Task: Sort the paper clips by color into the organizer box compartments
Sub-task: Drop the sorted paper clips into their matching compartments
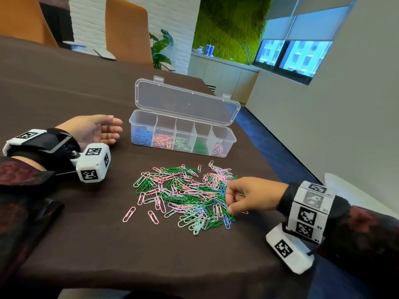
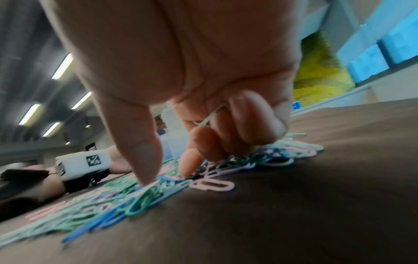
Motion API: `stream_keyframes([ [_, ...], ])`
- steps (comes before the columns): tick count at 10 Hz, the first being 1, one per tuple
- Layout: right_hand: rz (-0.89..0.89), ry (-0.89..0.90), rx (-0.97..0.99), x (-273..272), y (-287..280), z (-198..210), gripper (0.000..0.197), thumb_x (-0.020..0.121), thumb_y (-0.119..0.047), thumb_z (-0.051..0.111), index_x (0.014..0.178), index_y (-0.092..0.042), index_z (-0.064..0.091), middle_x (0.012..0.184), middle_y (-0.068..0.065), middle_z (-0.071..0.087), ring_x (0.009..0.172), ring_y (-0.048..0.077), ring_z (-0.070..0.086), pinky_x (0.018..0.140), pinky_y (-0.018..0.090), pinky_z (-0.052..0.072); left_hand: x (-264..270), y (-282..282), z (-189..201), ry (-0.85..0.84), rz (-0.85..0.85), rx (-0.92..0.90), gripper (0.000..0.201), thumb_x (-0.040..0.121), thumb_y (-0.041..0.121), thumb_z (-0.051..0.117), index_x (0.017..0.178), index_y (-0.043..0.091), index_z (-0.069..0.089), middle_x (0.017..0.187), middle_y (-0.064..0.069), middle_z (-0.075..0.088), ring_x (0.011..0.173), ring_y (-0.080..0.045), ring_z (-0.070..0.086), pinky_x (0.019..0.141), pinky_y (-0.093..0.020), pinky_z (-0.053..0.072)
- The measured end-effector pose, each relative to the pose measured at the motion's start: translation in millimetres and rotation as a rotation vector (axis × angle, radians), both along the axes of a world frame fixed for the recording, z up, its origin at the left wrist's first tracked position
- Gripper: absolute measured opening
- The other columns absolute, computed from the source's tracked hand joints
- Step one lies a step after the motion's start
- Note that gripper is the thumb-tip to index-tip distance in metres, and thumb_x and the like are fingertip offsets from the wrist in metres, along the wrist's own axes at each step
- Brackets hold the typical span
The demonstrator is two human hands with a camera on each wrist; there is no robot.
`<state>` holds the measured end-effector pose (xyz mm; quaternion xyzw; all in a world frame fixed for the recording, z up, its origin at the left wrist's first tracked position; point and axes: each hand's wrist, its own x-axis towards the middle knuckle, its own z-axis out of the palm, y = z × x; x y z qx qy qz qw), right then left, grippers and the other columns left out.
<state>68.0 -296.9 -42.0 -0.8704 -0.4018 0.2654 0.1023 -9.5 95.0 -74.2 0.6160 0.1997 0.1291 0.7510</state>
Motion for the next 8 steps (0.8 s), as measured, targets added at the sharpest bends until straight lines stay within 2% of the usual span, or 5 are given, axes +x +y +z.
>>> stream_keyframes([
  [2,0.074,-0.130,-0.086,-5.1,7.6,2.2,0.022,0.084,-0.015,0.069,0.069,-0.022,0.053,0.050,-0.010,0.047,0.043,-0.005,0.045,0.049,0.010,0.034,0.0,-0.8,0.2,-0.002,0.001,-0.005,0.025,0.099,0.025,0.039,0.093,0.013,0.060,0.066,0.002,0.066,0.050,-0.008,0.062,0.047,-0.017,0.052],
  [3,0.066,-0.117,-0.077,-1.7,5.5,2.1,0.025,0.084,-0.010,0.067,0.067,-0.022,0.053,0.043,-0.019,0.051,0.044,-0.005,0.046,0.050,0.009,0.034,-0.1,-2.2,0.9,0.003,0.000,-0.004,0.025,0.099,0.026,0.040,0.093,0.013,0.060,0.066,0.002,0.065,0.050,-0.008,0.062,0.047,-0.017,0.052],
  [5,-0.054,-0.050,0.039,6.3,-1.7,2.3,0.016,0.082,-0.011,0.071,0.074,-0.017,0.058,0.038,-0.015,0.044,0.039,0.001,0.039,0.049,0.012,0.032,-1.0,-2.1,1.4,0.005,0.000,-0.018,0.025,0.099,0.027,0.040,0.093,0.013,0.060,0.064,0.002,0.066,0.050,-0.008,0.062,0.047,-0.017,0.052],
  [7,0.015,-0.113,-0.008,5.3,7.6,-2.2,0.026,0.084,-0.011,0.067,0.066,-0.020,0.052,0.043,-0.014,0.048,0.043,-0.004,0.045,0.049,0.008,0.034,-0.9,-2.0,0.9,0.004,-0.002,-0.020,0.025,0.099,0.027,0.040,0.093,0.013,0.060,0.065,0.002,0.066,0.050,-0.009,0.062,0.047,-0.017,0.052],
  [8,-0.024,-0.064,0.014,9.4,4.4,2.7,0.021,0.085,-0.012,0.066,0.069,-0.017,0.053,0.055,-0.011,0.051,0.046,-0.001,0.043,0.052,0.011,0.035,-0.9,-1.8,1.1,0.006,-0.006,-0.015,0.025,0.099,0.027,0.040,0.094,0.013,0.060,0.067,0.001,0.065,0.050,-0.009,0.062,0.047,-0.017,0.052],
])
